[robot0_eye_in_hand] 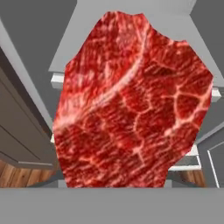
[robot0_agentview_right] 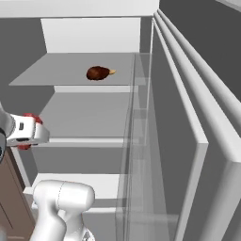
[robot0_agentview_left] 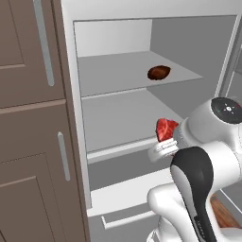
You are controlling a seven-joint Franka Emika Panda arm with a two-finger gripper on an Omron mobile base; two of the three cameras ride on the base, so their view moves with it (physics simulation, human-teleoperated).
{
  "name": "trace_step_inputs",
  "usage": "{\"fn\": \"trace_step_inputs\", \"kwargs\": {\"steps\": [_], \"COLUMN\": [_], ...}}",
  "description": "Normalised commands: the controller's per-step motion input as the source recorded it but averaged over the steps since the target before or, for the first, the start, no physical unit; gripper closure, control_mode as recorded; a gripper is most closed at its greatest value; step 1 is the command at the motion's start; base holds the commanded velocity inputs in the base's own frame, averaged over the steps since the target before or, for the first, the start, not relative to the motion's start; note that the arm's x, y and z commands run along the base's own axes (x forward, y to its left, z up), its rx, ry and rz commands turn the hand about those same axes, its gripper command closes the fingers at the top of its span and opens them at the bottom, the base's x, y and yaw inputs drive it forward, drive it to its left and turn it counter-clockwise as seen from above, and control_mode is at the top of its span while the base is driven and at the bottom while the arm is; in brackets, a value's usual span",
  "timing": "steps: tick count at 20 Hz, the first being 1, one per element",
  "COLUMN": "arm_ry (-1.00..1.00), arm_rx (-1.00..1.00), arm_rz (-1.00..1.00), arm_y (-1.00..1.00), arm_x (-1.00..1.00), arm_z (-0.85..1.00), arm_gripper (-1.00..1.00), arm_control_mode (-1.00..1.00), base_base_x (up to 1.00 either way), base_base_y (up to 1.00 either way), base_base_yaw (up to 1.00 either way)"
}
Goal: Place the steak on the counter behind the older steak on the same shelf of the fridge to maintain FIFO order. Close the fridge door when finished.
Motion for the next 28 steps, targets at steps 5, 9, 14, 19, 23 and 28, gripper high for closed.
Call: {"fn": "trace_step_inputs", "kwargs": {"steps": [5, 9, 14, 19, 23, 28], "arm_ry": [-0.19, -0.2, -0.08, 0.0, 0.0, -0.07], "arm_rx": [0.0, 0.0, 0.0, 0.01, 0.0, 0.0], "arm_rz": [0.03, 0.01, 0.0, 0.0, 0.0, 0.0], "arm_y": [0.0, 0.0, 0.0, 0.0, 0.0, 0.05], "arm_x": [0.55, 0.53, 0.71, 0.77, 0.74, 0.57], "arm_z": [0.9, 0.87, 0.51, 0.03, 0.03, 0.07], "arm_gripper": [1.0, 1.0, 1.0, 1.0, 1.0, 1.0], "arm_control_mode": [-1.0, -1.0, -1.0, -1.0, -1.0, -1.0], "base_base_x": [0.0, 0.0, 0.0, 0.0, 0.0, 0.0], "base_base_y": [0.0, 0.0, 0.0, 0.0, 0.0, 0.0], "base_base_yaw": [0.0, 0.0, 0.0, 0.0, 0.0, 0.0]}}
